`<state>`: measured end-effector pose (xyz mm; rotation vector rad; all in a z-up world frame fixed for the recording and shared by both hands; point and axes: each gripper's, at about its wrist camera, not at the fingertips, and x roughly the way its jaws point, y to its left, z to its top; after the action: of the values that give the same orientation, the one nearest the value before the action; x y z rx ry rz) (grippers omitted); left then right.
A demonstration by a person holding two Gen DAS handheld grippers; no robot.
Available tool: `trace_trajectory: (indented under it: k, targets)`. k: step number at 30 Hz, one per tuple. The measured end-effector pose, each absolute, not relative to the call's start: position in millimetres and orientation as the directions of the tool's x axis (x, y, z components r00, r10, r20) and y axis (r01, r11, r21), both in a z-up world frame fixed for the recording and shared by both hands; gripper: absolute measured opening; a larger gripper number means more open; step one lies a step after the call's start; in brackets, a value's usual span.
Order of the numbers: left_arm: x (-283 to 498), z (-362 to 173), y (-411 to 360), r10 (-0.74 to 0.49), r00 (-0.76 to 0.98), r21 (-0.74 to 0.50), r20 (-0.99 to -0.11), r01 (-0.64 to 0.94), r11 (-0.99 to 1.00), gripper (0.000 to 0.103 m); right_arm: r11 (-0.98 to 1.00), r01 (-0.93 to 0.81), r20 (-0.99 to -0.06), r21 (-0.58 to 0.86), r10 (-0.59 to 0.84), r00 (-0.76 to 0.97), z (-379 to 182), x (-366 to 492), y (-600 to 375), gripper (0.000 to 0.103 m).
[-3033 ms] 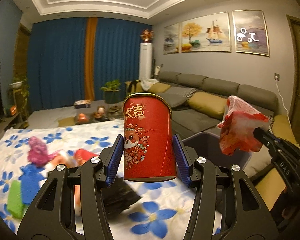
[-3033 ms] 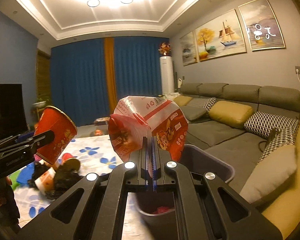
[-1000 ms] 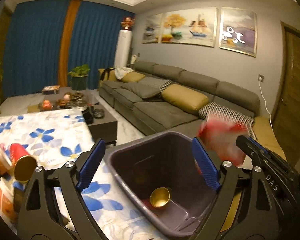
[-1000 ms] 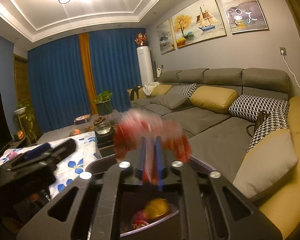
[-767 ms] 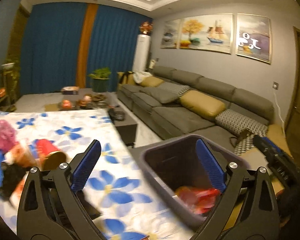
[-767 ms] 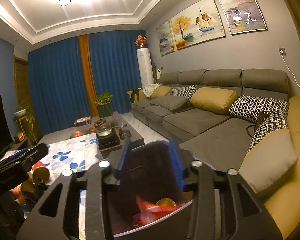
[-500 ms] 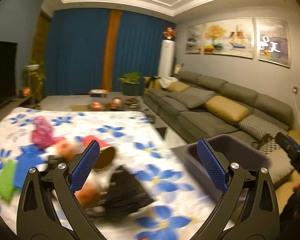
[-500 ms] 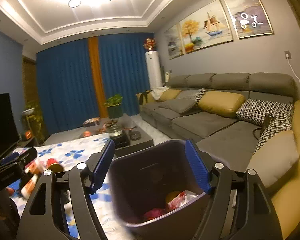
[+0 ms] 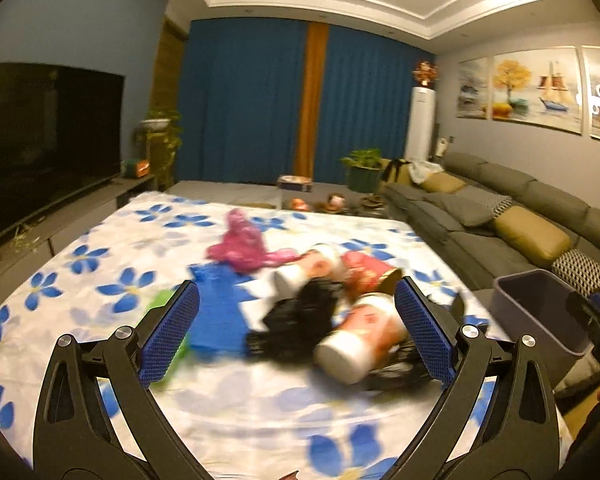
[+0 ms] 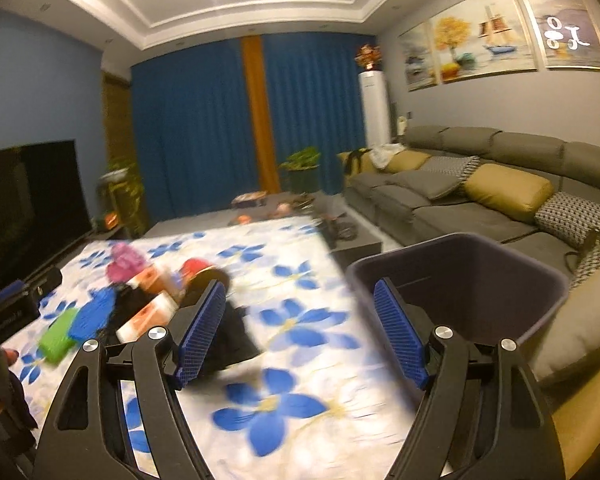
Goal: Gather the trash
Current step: 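Move both open tools back over the trash pile, then grasp the black plastic bag with the right tool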
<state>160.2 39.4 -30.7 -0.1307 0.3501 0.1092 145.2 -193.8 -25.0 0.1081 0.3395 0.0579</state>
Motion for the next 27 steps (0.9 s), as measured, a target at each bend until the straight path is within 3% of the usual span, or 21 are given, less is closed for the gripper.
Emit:
trace_trajectory:
  k: [9,23,27]
  targets:
    - [144.3,-33.3,84.5,0.126,0.927,-0.139,-0.354,-0.185,0.973,0.096,0.992,-0.094,-0.401,0.083,0.12,0.908,-48.7,165.8,-137.9,0.075]
    - [149.0,-36.9,92.3,0.112,0.93,-0.138,-0.35,-0.169,0.976,0.096,0.993,-0.098,-0.478,0.071,0.12,0.87,-72.3,202.5,-111.1,0.075]
    - [154.1,-38.8,88.9,0.101,0.93,-0.13,-0.354,-0.156,0.979,0.096,0.992,-0.104,-0.501,0.076,0.128,0.856,-77.2,211.9,-110.0,0.069]
